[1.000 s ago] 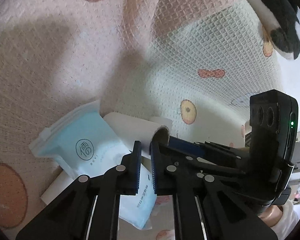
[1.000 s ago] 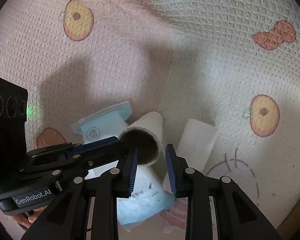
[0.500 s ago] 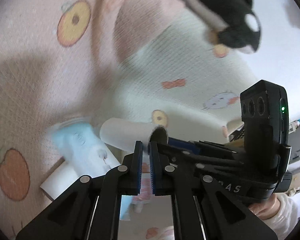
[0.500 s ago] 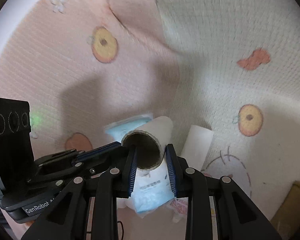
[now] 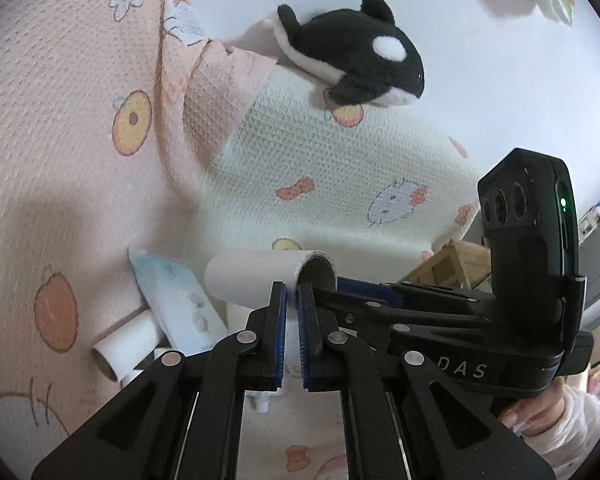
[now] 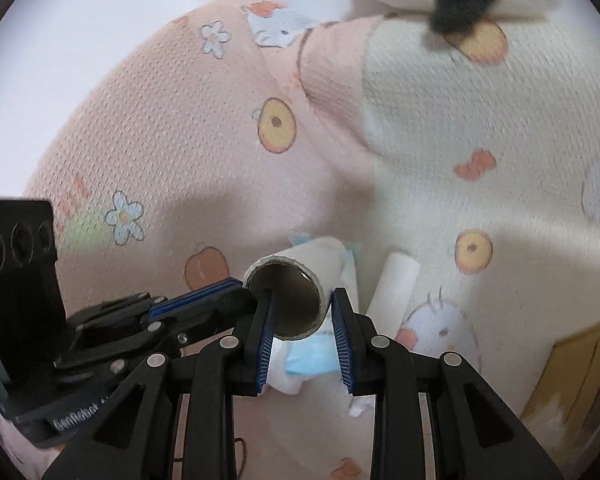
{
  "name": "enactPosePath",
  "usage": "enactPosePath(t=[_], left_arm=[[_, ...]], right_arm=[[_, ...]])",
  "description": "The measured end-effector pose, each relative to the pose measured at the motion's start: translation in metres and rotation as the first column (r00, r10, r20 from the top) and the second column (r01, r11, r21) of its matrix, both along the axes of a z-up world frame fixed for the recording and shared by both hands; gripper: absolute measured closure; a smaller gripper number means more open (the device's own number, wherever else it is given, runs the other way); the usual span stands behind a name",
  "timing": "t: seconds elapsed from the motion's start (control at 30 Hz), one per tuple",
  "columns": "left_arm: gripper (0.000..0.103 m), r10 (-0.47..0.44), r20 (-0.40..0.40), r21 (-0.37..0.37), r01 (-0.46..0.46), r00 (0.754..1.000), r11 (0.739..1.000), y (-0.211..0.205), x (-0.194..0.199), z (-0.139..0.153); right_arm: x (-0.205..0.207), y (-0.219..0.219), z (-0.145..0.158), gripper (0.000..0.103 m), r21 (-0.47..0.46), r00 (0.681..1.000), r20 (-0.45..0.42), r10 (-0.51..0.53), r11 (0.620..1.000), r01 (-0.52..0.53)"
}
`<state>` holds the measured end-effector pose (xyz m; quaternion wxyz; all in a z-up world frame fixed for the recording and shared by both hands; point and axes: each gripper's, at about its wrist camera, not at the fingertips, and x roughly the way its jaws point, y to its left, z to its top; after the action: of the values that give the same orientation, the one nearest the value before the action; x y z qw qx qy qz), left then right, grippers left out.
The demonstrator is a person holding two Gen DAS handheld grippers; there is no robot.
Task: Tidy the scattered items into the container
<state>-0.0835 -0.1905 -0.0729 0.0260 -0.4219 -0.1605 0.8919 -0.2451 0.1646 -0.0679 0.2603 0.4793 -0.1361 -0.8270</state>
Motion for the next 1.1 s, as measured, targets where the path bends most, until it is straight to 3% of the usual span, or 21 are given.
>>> enactPosePath(t=[0.13, 0.33, 0.63, 0.77, 0.83, 0.87, 0.9, 0.97, 1.03, 1.1], left_arm=[[0.097, 0.004, 0.023, 0.02, -0.005, 1.0, 1.0, -0.002, 0.013, -0.014], [0.097, 0.036, 0.05, 0.074, -0.04, 0.998, 0.996, -0.005, 0.038, -0.038], [0.098, 0.033, -0.021, 0.098, -0.031, 0.999, 0.995, 0.007, 0.063, -0.072], [0.103, -0.015, -0.08, 0.165, 0.028, 0.997, 0.986, 0.015, 0.07, -0.088], [0.103, -0.082, -0.077, 0.221, 0.097, 0.994, 0.97, 0.025, 0.069, -0.095], [0.103, -0.102, -0.058, 0.204, 0.112, 0.993, 0.973, 0.033, 0.068, -0.097], [0.103, -0.123, -0.034, 0.15, 0.127, 0.992, 0.981, 0.042, 0.066, -0.098], [0.103, -0.116, -0.007, 0.041, 0.116, 0.993, 0.992, 0.053, 0.069, -0.101], [0.103, -0.1, -0.017, 0.046, 0.101, 0.995, 0.994, 0.049, 0.075, -0.101], [0.103, -0.067, -0.017, 0.113, 0.068, 0.998, 0.991, 0.039, 0.078, -0.1]], right_arm=[[0.012, -0.004, -0.014, 0.078, -0.009, 1.0, 0.024, 0.001, 1.0, -0.001], [0.038, -0.017, -0.036, 0.078, 0.053, 0.999, 0.009, 0.052, 0.997, -0.052], [0.072, -0.018, -0.067, 0.078, 0.09, 0.996, -0.079, 0.042, 0.995, -0.035], [0.086, -0.013, -0.093, 0.078, 0.096, 0.995, -0.095, 0.028, 0.995, -0.018], [0.093, -0.015, -0.109, 0.078, 0.047, 0.996, -0.057, 0.072, 0.996, -0.07], [0.097, -0.019, -0.115, 0.078, 0.026, 0.994, -0.042, 0.103, 0.994, -0.102], [0.103, -0.025, -0.119, 0.078, 0.035, 0.989, -0.053, 0.136, 0.99, -0.134], [0.119, -0.04, -0.119, 0.078, 0.146, 0.969, -0.137, 0.205, 0.972, -0.185], [0.124, -0.048, -0.121, 0.078, 0.214, 0.956, -0.173, 0.238, 0.956, -0.199], [0.122, -0.048, -0.125, 0.078, 0.249, 0.96, -0.185, 0.212, 0.955, -0.163]])
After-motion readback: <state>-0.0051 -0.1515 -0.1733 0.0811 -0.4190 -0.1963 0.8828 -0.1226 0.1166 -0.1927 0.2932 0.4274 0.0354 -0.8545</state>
